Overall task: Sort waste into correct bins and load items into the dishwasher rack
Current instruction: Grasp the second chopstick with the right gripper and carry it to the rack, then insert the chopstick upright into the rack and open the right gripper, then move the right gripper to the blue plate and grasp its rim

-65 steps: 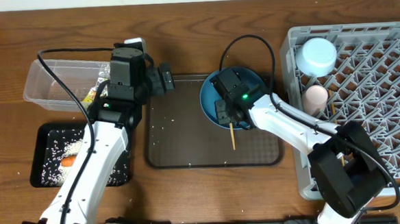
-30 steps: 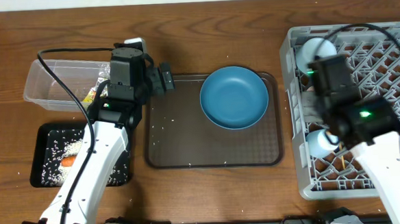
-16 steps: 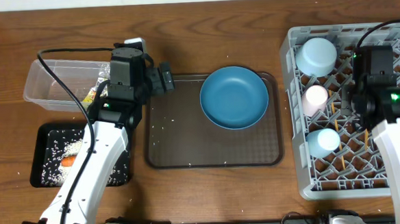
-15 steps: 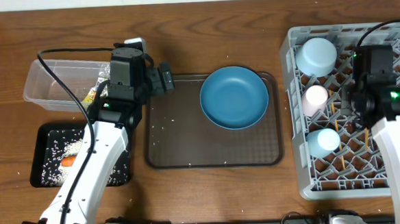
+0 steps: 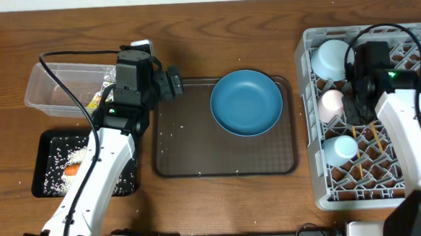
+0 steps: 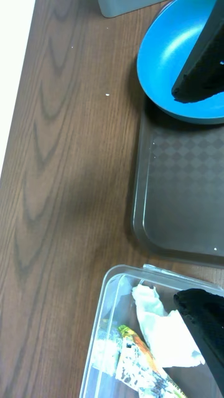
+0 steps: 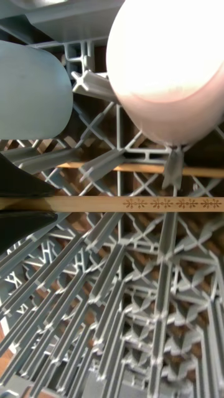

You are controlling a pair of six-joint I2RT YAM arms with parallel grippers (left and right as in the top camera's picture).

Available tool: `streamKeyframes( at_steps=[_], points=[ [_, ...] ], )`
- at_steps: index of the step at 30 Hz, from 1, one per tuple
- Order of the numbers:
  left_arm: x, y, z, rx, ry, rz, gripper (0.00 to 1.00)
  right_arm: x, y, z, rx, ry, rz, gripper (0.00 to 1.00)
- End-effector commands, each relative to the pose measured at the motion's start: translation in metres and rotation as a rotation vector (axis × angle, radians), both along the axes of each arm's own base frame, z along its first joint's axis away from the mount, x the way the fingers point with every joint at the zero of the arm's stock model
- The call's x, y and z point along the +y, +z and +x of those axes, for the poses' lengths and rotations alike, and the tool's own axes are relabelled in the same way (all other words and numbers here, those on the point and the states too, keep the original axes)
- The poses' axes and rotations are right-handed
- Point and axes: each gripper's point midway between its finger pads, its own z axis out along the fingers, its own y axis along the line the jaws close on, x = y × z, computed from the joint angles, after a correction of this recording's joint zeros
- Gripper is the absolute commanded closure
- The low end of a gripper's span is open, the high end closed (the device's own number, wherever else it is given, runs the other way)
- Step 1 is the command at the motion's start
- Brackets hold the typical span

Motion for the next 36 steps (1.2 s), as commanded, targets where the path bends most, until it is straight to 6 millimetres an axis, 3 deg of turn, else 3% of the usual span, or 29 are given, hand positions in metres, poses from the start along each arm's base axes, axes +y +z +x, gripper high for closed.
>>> streamKeyframes(
  at_steps=[1, 6, 11, 17, 21, 26, 32, 36],
  points=[
    [0.003, 0.002, 0.0, -0.006, 0.013, 0.001, 0.02, -0.004, -0.01, 0.0, 0.036, 0.016, 0.008, 0.99],
    [0.003, 0.002, 0.0, -0.006, 0.013, 0.001, 0.02, -0.01, -0.015, 0.0, 0.05, 0.001, 0.001, 0.85],
    [0.003, 0.002, 0.0, -0.006, 0.013, 0.001, 0.02, -0.014, -0.014, 0.002, 0.037, -0.009, -0.006, 0.86],
    [0.003, 0.002, 0.0, -0.006, 0.013, 0.001, 0.02, -0.015, -0.013, 0.004, 0.027, -0.013, -0.006, 0.81],
    [0.003, 0.002, 0.0, -0.006, 0.013, 0.001, 0.02, -0.014, -0.002, 0.01, -0.028, -0.057, 0.009, 0.81],
    [0.003, 0.002, 0.0, -0.006, 0.013, 0.001, 0.02, 0.011, 0.03, 0.02, -0.145, -0.024, 0.126, 0.79],
    [0.003, 0.002, 0.0, -0.006, 0.013, 0.001, 0.02, 0.07, 0.073, 0.035, -0.353, -0.046, 0.456, 0.76],
    [0.003, 0.002, 0.0, -0.006, 0.013, 0.001, 0.02, 0.104, 0.084, 0.041, -0.382, -0.022, 0.629, 0.75]
  ],
)
